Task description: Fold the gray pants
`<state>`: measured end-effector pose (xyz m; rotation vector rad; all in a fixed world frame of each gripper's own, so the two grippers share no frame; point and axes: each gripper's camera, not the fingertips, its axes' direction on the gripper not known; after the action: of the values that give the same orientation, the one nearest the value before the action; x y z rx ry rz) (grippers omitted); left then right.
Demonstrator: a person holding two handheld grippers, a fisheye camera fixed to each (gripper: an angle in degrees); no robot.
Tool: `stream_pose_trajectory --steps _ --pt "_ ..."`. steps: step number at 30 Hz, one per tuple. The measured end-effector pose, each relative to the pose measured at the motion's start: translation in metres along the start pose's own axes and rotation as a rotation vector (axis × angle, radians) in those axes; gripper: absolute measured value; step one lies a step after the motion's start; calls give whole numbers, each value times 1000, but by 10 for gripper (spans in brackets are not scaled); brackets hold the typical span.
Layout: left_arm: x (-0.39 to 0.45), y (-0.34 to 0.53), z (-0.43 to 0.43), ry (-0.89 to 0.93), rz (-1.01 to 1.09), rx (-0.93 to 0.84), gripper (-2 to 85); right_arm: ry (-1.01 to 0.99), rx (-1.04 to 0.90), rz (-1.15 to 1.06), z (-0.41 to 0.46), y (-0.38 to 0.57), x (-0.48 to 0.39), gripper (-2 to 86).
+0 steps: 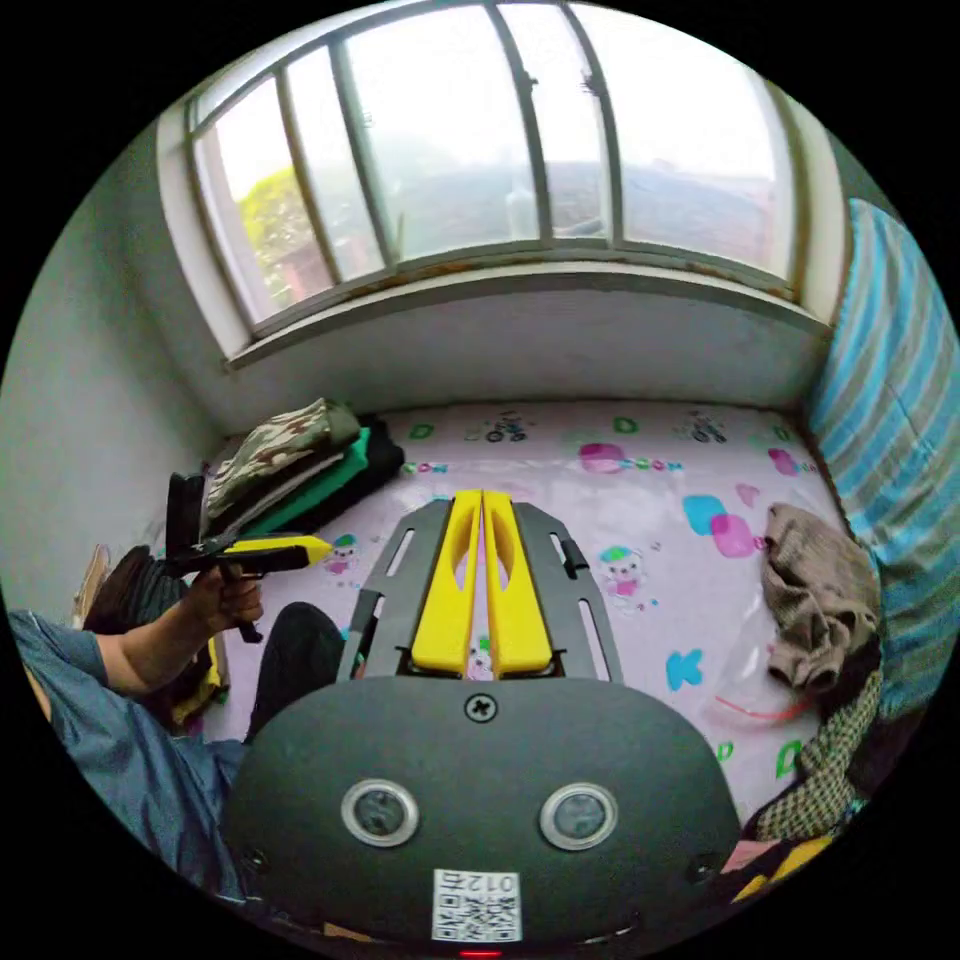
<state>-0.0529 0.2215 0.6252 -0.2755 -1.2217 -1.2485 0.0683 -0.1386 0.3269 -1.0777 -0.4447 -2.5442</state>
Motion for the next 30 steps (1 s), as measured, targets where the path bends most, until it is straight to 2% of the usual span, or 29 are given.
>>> stream_pose_trajectory --steps 5,7,12,17,22,24,26,30 --pt "39 -20 124 70 92 -167 8 107 -69 132 -56 101 102 -8" --pt "60 -25 173 107 144 -222 8 261 -44 228 -90 169 149 -8" --pt "119 -28 307 217 260 -348 9 421 -83 467 -128 313 224 -7" --pt "161 -20 409 285 319 -457 8 738 -125 664 -185 453 250 6" --pt "199 -5 488 322 385 -572 7 1162 -173 930 -291 596 260 93" --pt "210 1 508 332 413 -606 7 1242 -188 1007 -326 636 265 111" --pt "221 7 528 346 436 -635 7 1263 -181 1087 -357 672 275 132" --pt "237 10 551 371 432 -650 7 1145 -147 1258 -404 739 315 147"
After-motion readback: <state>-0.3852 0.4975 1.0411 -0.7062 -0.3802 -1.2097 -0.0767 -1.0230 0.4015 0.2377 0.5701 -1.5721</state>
